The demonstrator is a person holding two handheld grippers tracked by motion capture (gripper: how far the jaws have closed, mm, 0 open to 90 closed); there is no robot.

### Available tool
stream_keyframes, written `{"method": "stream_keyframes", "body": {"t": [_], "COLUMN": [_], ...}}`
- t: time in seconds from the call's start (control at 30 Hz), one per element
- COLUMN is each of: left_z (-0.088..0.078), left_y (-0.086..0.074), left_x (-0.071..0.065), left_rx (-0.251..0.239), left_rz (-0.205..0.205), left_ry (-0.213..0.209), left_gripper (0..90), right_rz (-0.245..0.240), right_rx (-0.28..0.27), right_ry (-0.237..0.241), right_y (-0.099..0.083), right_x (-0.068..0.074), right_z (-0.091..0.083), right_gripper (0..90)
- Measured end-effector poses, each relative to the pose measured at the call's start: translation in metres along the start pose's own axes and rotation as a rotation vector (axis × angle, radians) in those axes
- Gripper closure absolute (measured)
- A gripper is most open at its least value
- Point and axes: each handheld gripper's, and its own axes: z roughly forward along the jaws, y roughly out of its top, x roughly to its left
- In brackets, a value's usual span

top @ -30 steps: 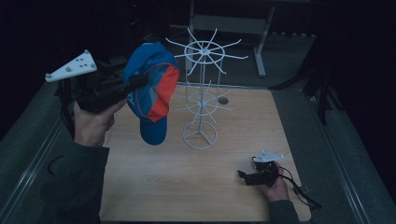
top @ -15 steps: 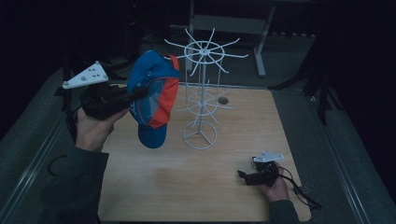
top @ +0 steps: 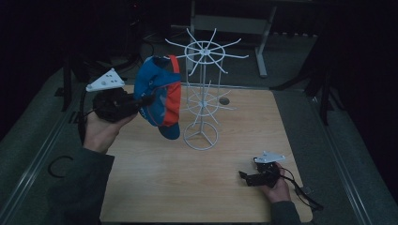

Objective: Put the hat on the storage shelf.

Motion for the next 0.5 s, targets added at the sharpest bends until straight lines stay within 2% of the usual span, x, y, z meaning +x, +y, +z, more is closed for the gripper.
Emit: {"method": "stream_keyframes", "body": {"t": [0.3,0.5], "left_z": [0.0027,0.0032], "left_y": [0.0,-0.0011], "left_x": [0.0003,0.0009], "left_rx": [0.015,0.038], "left_rz": [-0.004,-0.01], "left_ry": [0.014,0.083], "left_gripper": [64.7,53.1], "right_rz": [0.0,0.0], "right_rx": [0.0,-0.001], "right_ry": [0.0,0.0], "right_y": [0.0,0.0], "right_x": [0.0,0.0001], "right_z": [0.0,0.0], "right_gripper": [11.6,11.6]}}
